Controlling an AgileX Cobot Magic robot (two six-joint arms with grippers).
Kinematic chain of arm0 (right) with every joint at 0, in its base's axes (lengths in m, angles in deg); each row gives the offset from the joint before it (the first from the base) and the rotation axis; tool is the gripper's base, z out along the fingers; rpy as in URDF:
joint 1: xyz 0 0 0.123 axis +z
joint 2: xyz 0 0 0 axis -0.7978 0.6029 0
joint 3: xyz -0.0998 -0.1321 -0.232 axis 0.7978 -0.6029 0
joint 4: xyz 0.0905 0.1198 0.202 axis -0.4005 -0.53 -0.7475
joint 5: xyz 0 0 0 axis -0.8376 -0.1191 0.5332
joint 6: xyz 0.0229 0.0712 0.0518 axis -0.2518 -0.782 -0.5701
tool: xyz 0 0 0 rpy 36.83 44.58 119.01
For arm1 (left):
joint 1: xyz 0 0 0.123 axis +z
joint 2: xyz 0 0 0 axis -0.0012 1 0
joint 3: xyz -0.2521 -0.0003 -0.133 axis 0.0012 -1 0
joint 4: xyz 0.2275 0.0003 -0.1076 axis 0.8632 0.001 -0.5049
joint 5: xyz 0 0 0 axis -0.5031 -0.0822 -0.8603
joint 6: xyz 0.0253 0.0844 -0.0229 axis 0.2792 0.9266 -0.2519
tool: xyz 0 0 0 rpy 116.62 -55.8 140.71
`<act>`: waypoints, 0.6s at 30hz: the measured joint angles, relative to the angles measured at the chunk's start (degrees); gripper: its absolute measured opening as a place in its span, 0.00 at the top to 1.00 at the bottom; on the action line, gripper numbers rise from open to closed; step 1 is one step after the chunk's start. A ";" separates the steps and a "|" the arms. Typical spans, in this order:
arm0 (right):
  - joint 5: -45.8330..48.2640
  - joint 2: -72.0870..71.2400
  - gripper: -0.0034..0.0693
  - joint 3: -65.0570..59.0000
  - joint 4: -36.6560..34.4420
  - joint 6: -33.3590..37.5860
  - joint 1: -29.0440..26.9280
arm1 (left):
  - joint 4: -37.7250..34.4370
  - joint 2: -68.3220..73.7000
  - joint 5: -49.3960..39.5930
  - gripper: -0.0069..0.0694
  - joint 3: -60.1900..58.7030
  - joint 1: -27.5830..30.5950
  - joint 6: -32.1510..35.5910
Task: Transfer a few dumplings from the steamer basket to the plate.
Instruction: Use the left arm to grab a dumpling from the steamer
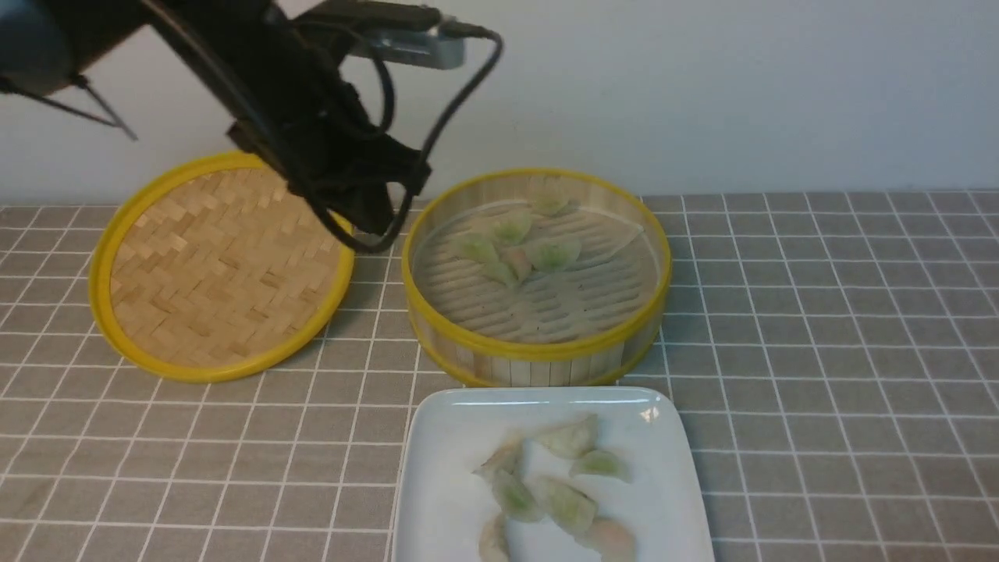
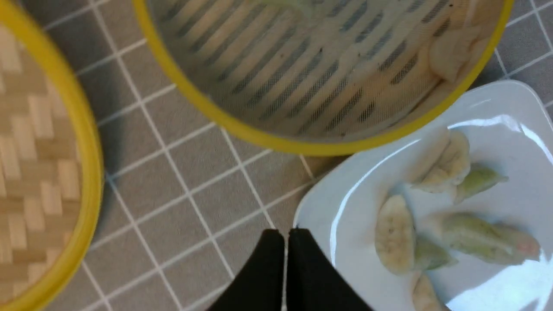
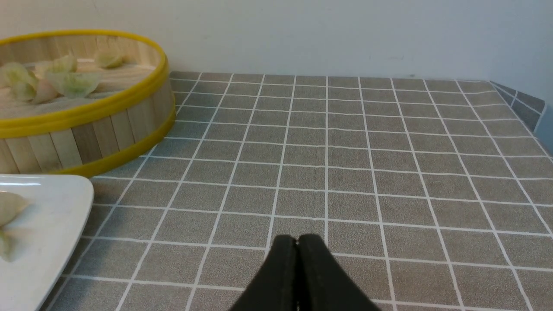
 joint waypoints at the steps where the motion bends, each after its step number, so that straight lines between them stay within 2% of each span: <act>1: 0.00 0.00 0.97 0.00 0.00 0.00 0.00 | 0.89 1.68 0.00 0.92 1.68 -0.78 0.27; 6: 0.00 0.00 0.97 0.00 0.00 0.00 0.00 | 2.72 8.68 1.38 0.92 7.75 -2.69 0.67; 15: 0.00 0.00 0.97 0.00 0.00 0.00 0.00 | 2.00 16.77 15.28 0.91 9.49 -2.82 2.22; 18: 0.00 0.00 0.97 0.00 0.00 0.00 0.00 | 0.71 18.39 19.21 0.87 9.49 -2.82 3.63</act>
